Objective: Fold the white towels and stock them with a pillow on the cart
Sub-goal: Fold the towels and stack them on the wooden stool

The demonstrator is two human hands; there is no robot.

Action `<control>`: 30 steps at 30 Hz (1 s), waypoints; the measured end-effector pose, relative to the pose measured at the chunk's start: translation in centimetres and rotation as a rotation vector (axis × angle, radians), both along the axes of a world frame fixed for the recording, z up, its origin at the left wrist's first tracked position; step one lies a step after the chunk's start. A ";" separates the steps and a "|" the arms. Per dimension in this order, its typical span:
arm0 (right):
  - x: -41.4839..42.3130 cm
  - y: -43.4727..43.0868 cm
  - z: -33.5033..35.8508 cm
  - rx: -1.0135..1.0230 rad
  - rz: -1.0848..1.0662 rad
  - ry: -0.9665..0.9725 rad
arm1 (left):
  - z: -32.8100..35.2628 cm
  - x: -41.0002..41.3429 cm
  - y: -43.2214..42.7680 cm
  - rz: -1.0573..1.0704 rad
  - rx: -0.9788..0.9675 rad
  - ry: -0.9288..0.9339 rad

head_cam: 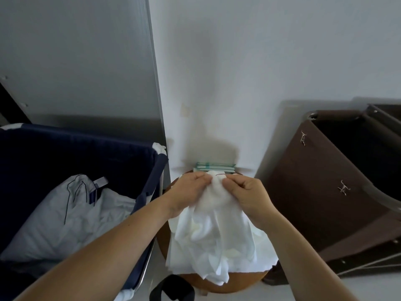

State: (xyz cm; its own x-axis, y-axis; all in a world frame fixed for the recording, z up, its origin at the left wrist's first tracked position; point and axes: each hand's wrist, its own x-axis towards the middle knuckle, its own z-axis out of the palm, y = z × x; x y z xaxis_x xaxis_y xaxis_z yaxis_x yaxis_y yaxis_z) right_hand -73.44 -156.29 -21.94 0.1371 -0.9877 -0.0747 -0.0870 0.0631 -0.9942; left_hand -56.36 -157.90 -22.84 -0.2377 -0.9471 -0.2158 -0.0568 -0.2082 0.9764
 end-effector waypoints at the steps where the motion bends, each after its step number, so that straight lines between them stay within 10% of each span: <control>1: -0.2 0.0 0.2 0.002 0.007 -0.017 | 0.0 0.0 0.0 0.006 -0.011 -0.023; 30: -0.8 -0.5 2.9 -0.162 0.021 0.293 | 1.7 -0.2 2.0 -0.005 -0.360 -0.254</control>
State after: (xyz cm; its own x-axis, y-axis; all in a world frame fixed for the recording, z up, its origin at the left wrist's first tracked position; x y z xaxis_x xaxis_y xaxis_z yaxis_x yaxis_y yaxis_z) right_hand -74.20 -156.79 -19.01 0.1530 -0.9873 0.0436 -0.3704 -0.0982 -0.9237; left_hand -56.55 -155.94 -21.11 -0.2247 -0.9715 0.0758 -0.3048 0.1440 0.9415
